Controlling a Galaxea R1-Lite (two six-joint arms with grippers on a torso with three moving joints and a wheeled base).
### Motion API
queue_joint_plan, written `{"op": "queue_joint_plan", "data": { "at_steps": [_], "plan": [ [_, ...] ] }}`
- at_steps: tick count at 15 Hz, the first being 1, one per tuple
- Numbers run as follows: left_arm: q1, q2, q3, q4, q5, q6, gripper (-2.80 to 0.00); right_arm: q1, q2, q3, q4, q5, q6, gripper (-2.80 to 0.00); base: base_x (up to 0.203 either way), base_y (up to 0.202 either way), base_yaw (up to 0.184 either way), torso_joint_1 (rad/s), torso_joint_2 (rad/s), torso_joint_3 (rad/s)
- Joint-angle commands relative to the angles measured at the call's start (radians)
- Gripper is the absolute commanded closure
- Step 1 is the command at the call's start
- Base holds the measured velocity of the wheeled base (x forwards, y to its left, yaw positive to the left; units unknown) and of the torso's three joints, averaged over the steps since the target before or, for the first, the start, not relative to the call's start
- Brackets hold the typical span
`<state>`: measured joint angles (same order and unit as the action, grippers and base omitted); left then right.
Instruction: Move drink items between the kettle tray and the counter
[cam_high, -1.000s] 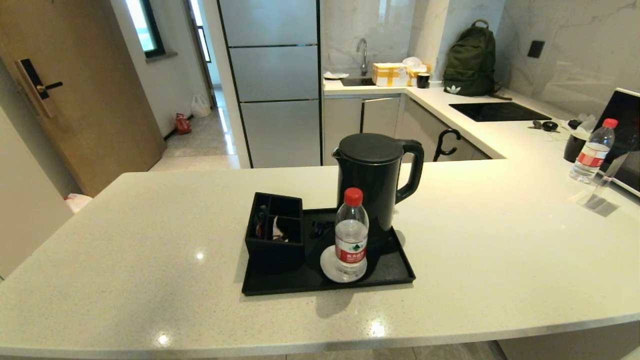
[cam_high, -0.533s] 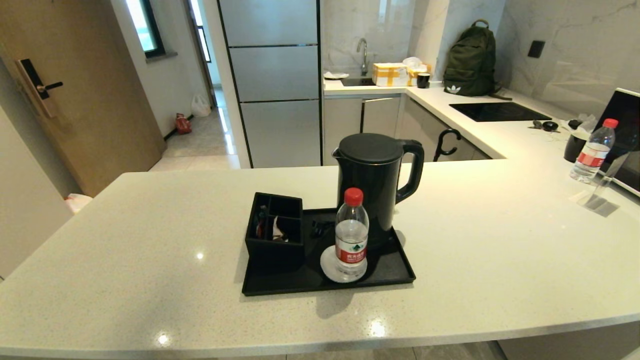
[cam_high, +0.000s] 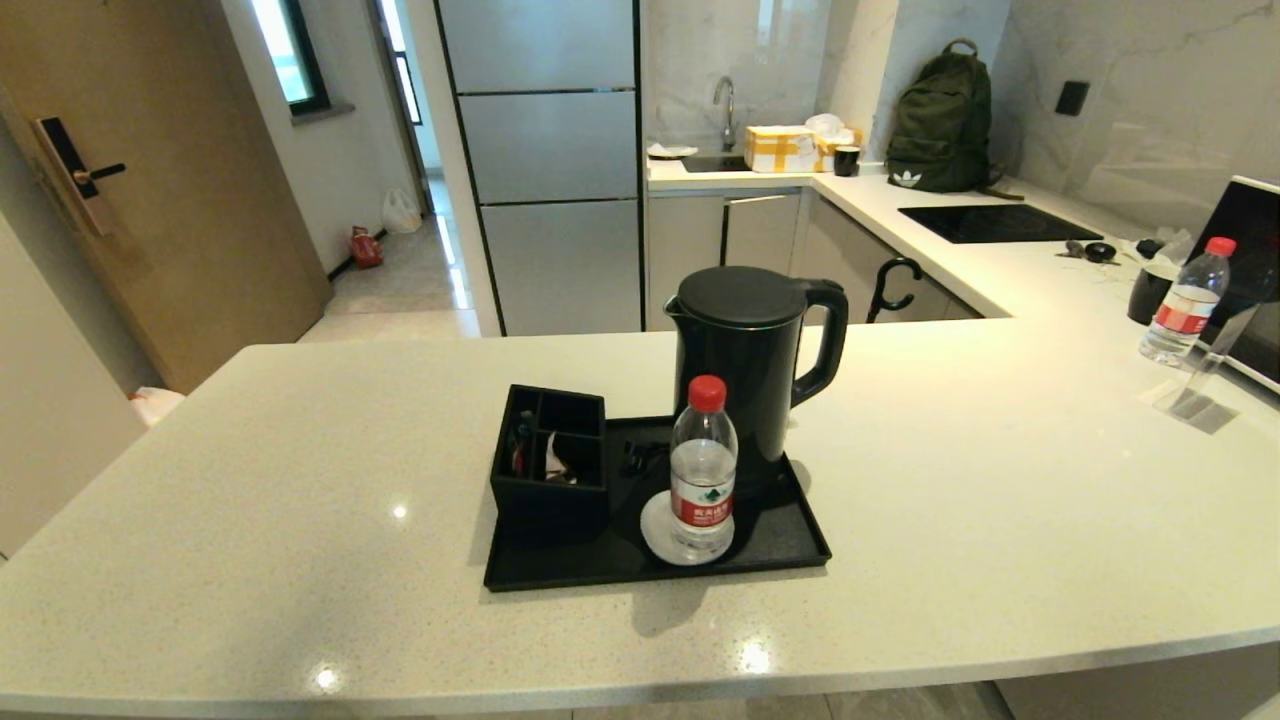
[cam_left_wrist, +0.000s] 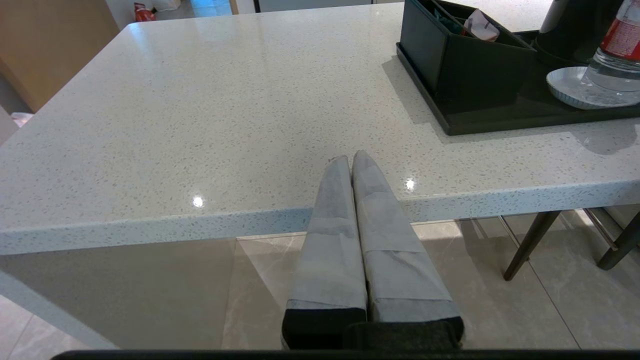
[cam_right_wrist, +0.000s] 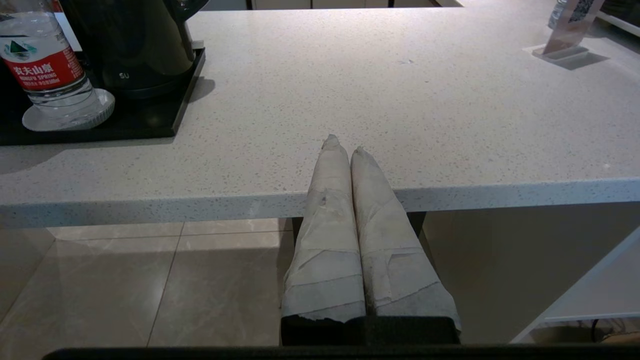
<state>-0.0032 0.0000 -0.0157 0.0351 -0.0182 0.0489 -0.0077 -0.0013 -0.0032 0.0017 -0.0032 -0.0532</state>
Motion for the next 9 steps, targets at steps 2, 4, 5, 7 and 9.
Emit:
{"op": "queue_joint_plan", "data": {
  "at_steps": [2, 4, 5, 7, 9],
  "plan": [
    [0.000, 0.002, 0.002, 0.000, 0.001, 0.000, 0.00, 0.000, 0.001, 0.000, 0.000, -0.001, 0.000, 0.00, 0.000, 0.000, 0.000, 0.000, 0.00, 0.000],
    [0.000, 0.002, 0.002, -0.006, 0.001, 0.000, 0.00, 0.000, 0.001, 0.000, 0.000, -0.001, 0.000, 0.00, 0.000, 0.000, 0.000, 0.000, 0.00, 0.000],
    [0.000, 0.002, 0.004, -0.006, 0.001, 0.000, 0.00, 0.000, 0.001, 0.000, 0.000, -0.001, 0.000, 0.00, 0.000, 0.000, 0.000, 0.000, 0.00, 0.000],
    [0.000, 0.002, 0.005, -0.006, 0.001, 0.000, 0.00, 0.000, 0.001, 0.000, 0.000, 0.000, 0.000, 0.00, 0.000, 0.000, 0.000, 0.000, 0.00, 0.000],
    [0.000, 0.002, 0.005, -0.007, 0.001, 0.000, 0.00, 0.000, 0.001, 0.000, 0.000, 0.000, 0.001, 0.00, 0.000, 0.000, 0.000, 0.000, 0.00, 0.000]
  ]
}}
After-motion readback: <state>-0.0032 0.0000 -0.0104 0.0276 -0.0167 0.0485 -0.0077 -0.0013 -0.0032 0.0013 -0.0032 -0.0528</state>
